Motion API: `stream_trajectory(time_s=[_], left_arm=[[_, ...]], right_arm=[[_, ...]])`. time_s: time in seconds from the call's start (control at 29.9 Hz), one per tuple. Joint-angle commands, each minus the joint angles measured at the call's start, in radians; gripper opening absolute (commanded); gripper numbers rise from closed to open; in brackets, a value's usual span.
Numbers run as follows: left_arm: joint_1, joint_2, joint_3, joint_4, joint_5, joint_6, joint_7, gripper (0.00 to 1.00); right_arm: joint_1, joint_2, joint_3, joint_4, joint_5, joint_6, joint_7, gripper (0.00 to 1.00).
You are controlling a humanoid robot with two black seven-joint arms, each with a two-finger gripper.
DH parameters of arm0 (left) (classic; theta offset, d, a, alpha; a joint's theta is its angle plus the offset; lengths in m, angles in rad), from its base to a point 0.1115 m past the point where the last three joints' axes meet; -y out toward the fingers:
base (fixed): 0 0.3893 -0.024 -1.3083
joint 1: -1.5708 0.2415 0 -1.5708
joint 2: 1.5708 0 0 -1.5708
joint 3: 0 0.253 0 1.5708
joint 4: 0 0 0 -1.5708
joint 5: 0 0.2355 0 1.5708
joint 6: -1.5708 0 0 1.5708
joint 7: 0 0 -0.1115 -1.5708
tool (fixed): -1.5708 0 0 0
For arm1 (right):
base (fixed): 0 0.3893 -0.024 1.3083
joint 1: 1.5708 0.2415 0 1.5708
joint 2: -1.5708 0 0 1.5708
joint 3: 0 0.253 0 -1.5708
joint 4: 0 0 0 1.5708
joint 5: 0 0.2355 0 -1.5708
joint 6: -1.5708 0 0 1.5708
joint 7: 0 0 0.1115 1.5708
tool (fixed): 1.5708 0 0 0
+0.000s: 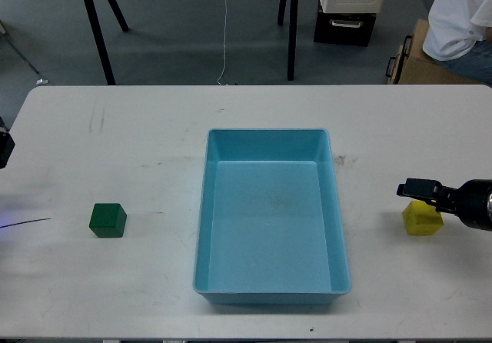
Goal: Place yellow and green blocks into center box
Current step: 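Lower the right gripper down over the yellow cube, then close the right gripper on the yellow cube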
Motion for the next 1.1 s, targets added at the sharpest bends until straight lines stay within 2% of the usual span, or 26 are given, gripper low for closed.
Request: stream_trajectory(time_s=[0.0,0.17,0.37,0.64,1.07], left_arm=[[0.000,-0.001,0.000,0.000,0.000,-0.003,-0.001,1.00],[0.000,0.001,0.000,0.003,-0.002,-0.004,-0.001,1.00],[0.000,-0.003,0.000,0.003,0.000,-0.003,-0.001,1.00],[-0.003,-0.003,0.001,0.009,0.000,-0.004,-0.001,1.00],[-0.006,-0.003,0.001,0.012,0.000,-0.001,-0.001,1.00]], right_arm=[[0.002,-0.045,0.017,0.020,0.030,0.004,0.001,0.99],[0.008,-0.129,0.087,0.071,0.140,0.008,0.009,0.99],[-0.002,-0.142,0.066,0.071,0.142,0.025,0.006,0.99],[-0.018,-0.073,0.009,0.046,0.099,-0.004,0.004,0.99],[-0.051,-0.030,0.006,-0.018,0.090,-0.015,0.004,0.99]])
